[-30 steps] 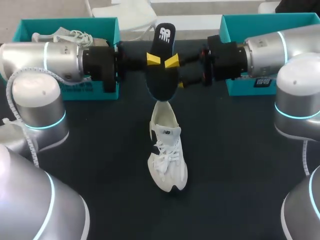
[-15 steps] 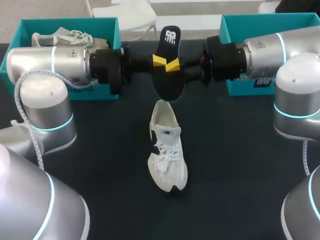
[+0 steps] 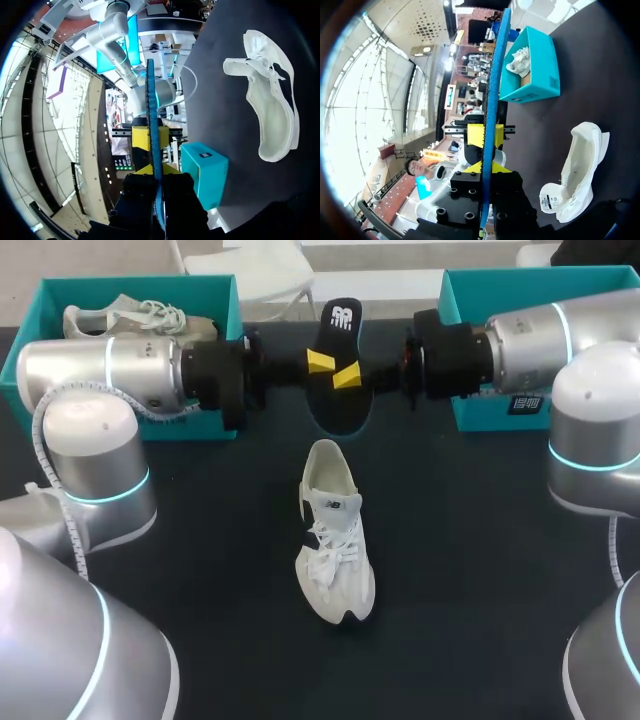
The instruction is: Take the shoe out of the shoebox, open the shoe tongue, remove and reinsert the insole, then place the shoe into the shoebox
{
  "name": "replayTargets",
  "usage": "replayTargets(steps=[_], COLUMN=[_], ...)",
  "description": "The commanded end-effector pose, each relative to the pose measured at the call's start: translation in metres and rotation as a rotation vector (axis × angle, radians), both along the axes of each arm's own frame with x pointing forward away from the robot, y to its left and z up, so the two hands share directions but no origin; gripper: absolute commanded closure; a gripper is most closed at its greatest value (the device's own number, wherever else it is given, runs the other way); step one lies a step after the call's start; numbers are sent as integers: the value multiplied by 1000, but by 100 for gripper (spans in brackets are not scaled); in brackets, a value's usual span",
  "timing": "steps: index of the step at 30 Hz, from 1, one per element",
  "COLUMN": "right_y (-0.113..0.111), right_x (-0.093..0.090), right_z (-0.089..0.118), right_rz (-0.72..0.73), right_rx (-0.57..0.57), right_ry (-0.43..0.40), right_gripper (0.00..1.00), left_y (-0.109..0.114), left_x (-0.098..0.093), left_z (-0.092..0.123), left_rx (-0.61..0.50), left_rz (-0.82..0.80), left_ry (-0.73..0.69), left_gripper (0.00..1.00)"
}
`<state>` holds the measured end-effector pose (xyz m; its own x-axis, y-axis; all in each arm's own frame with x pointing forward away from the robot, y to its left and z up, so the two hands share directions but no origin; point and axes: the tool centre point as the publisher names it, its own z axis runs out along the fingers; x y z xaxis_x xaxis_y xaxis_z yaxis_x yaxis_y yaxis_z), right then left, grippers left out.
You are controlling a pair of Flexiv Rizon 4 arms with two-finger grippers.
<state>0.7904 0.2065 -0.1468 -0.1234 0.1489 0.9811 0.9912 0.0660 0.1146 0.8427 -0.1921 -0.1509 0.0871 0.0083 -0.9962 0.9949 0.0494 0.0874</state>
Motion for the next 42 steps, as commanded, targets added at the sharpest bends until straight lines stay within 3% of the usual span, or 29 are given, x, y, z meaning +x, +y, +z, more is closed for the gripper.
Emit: replayTargets(steps=[1, 2, 3, 10, 22, 25, 27, 31, 34, 42], right_y=[2, 2, 2, -4, -20, -21, -22, -20, -20, -21], right_x=[2, 3, 3, 6, 4, 4, 3, 4, 6, 7], right_z=[1, 0, -1, -2, 0, 0, 1, 8, 16, 17], right_rz=[8, 10, 12, 11, -28, -39, -43, -35, -33, -28], right_rx=[-2, -1, 1, -4, -36, -30, -30, -45, -53, -74], right_ry=[-2, -4, -5, -25, -70, -114, -211, -378, -496, -501], right_gripper=[100, 100, 100, 100, 100, 100, 100, 100, 100, 100], left_y=[0, 1, 1, 15, 65, 73, 78, 88, 90, 90], left_x=[-2, -2, -3, -4, -11, -17, -22, -23, -22, -22], left_z=[-1, -1, -1, 7, 5, 1, -1, -9, -15, -15], left_rx=[6, 11, 22, 32, 116, 152, 193, 128, 167, 167], left_rz=[-2, -9, -12, -7, 45, 60, 68, 89, 95, 95], left_ry=[7, 11, 15, 57, 196, 308, 420, 644, 676, 676], left_gripper=[90, 58, 0, 0, 0, 0, 0, 0, 0, 0])
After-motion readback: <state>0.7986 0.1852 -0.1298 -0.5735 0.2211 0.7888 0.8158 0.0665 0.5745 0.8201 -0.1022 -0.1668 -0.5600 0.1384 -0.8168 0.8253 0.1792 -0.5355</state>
